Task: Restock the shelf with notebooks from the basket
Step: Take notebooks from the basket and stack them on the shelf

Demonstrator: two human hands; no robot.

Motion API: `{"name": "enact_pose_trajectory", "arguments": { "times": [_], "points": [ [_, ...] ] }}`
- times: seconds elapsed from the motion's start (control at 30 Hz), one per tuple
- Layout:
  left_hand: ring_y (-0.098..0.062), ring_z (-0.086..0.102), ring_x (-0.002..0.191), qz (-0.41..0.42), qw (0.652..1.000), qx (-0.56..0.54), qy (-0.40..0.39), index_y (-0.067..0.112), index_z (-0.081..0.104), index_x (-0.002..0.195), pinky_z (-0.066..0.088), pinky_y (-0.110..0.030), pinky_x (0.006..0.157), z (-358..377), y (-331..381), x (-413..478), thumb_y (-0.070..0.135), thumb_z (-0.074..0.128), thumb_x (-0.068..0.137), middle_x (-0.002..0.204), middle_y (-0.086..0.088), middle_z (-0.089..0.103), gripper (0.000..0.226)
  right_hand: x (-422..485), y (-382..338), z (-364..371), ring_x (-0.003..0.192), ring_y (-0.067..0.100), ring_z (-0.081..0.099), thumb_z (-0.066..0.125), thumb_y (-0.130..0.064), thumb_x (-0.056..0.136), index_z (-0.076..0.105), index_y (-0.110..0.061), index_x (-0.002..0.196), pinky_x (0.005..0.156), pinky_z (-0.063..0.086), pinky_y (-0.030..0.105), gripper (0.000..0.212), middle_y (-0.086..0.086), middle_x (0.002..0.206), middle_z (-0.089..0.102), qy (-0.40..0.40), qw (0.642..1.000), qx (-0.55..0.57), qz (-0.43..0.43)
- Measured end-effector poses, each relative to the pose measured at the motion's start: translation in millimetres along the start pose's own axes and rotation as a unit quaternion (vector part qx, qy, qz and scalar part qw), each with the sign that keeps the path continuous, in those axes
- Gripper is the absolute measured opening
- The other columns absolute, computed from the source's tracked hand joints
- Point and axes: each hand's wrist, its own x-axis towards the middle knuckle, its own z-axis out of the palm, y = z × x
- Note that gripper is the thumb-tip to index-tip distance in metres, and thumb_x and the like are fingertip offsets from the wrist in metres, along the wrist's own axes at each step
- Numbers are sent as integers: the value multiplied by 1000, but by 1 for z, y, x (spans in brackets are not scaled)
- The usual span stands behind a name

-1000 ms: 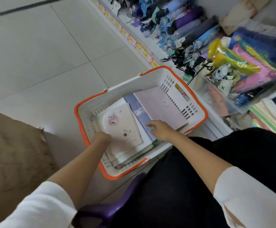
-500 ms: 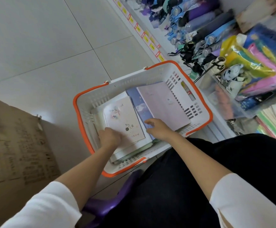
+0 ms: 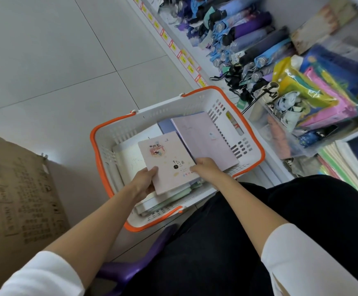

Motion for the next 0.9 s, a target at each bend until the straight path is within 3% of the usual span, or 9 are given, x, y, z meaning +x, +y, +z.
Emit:
{"name": "enact_pose_trajectory", "arguments": {
  "times": [0.1,0.27,0.37,0.53,0.67,0.73,0.8,0.9],
  "points": [
    [-26,61,102,32,999,31,8,9,53,126,50,-38,87,4,7,-6,22,46,102,120,-10,64,28,-5,-3,-3,102,23,63,49,5,87,67,-6,115,94,50,38,35,11,117,67,10,1000,13,-9],
    [-23,60,101,111,990,76,35,10,54,125,50,-34,78,21,19,-19,24,46,101,119,-6,63,28,-22,-12,-14,107,16,53,46,11,87,47,-17,129,75,53,26,51,-2,117,53,21,997,39,-62],
    [-24,59,97,158,978,128,51,4,54,125,48,-33,77,34,32,-29,24,46,101,116,-6,61,32,-35,-16,-27,114,21,53,51,12,84,45,-19,126,91,54,44,52,2,126,50,49,993,51,-97],
    [-29,58,101,208,964,163,34,8,50,123,49,-40,84,76,54,-53,21,39,100,123,-10,59,29,-66,-19,-54,118,22,54,51,11,83,49,-22,125,98,50,47,53,-2,123,54,110,977,92,-156],
    [-28,54,101,267,949,162,-38,17,41,135,48,-49,89,133,68,-84,14,33,99,124,-8,55,37,-98,-14,-83,113,19,59,47,14,80,51,-17,130,88,54,36,58,1,120,61,215,946,152,-189],
    [-22,55,96,285,941,159,-91,25,42,128,49,-42,83,162,78,-101,12,34,98,121,-5,56,34,-117,-14,-103,102,13,59,46,13,80,53,-19,123,74,52,19,54,-9,110,59,283,925,166,-193],
    [-23,55,99,302,930,169,-122,22,42,131,48,-40,81,190,92,-119,10,35,96,124,-6,55,38,-136,-15,-126,91,3,56,48,13,82,52,-22,124,61,44,5,54,-13,104,56,330,903,180,-207],
    [-25,55,102,338,901,215,-168,16,41,140,48,-39,80,233,116,-146,6,37,96,129,-8,55,45,-164,-16,-167,96,7,56,56,8,85,55,-19,121,67,46,11,46,-5,111,59,373,873,205,-237]
  ]
}}
